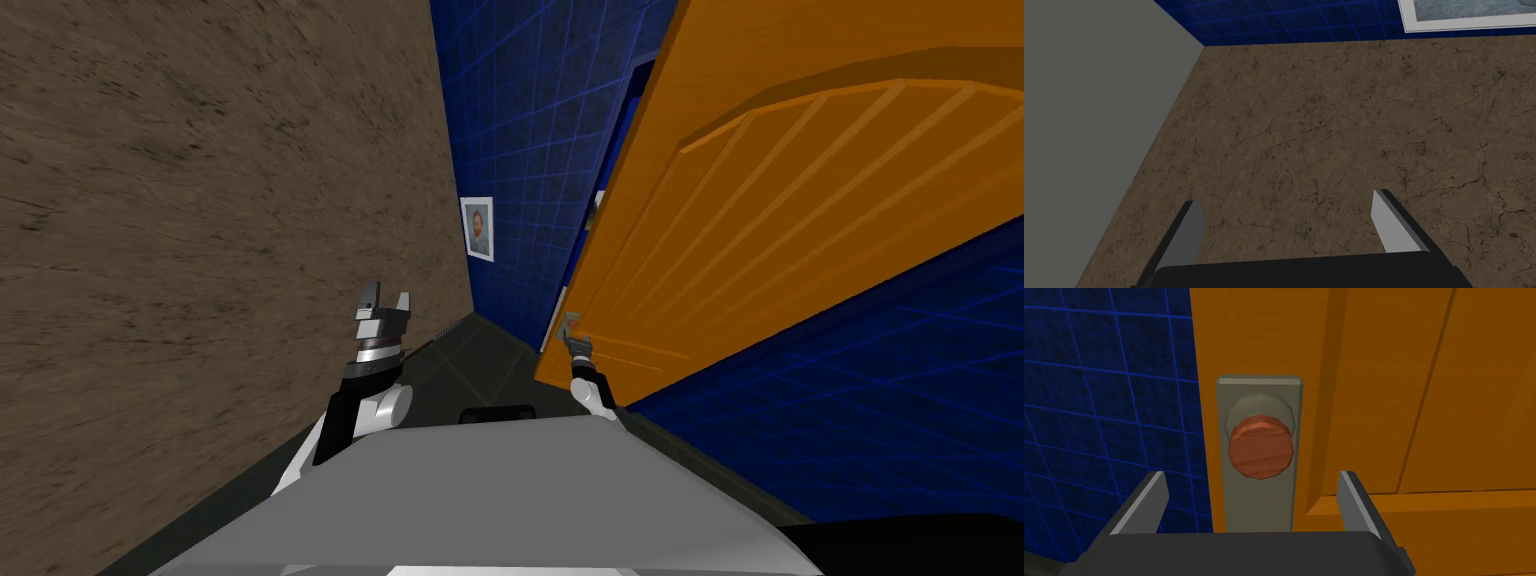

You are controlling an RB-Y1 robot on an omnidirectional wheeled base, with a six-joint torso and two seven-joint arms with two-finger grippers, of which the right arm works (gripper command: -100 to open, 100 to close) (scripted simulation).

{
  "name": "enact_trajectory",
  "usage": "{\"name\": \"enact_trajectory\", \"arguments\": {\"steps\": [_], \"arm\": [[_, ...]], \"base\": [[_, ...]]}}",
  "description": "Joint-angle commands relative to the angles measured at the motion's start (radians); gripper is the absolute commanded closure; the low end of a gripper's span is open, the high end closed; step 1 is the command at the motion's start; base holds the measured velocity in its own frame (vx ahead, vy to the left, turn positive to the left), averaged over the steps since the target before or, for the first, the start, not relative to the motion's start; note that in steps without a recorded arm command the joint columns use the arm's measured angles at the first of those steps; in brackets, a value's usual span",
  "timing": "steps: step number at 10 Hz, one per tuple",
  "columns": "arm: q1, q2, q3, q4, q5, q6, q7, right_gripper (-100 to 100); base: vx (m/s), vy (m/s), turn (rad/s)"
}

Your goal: Pull the door open

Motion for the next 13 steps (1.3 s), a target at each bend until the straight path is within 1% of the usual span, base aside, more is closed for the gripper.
{"name": "enact_trajectory", "arguments": {"steps": [1, 3, 4, 5, 10, 11, 13], "arm": [[-0.009, -0.015, -0.021, 0.023, -0.008, -0.007, -0.019, -100], [-0.012, -0.044, -0.044, 0.046, -0.019, -0.016, -0.047, -100], [-0.012, -0.032, -0.036, 0.038, -0.015, -0.012, -0.033, -100], [-0.012, -0.032, -0.036, 0.038, -0.015, -0.012, -0.033, 100], [-0.012, -0.032, -0.036, 0.038, -0.015, -0.012, -0.033, 100], [-0.006, -0.054, -0.023, 0.040, -0.015, -0.013, -0.054, 100], [-0.002, -0.071, -0.011, 0.039, -0.015, -0.017, -0.073, 100]], "base": [[0.211, -0.042, 0.182], [0.173, -0.042, 0.136], [0.073, -0.025, 0.023], [-0.005, -0.001, -0.043], [-0.015, 0.002, 0.003], [-0.100, -0.041, 0.173], [-0.214, -0.050, 0.179]]}}
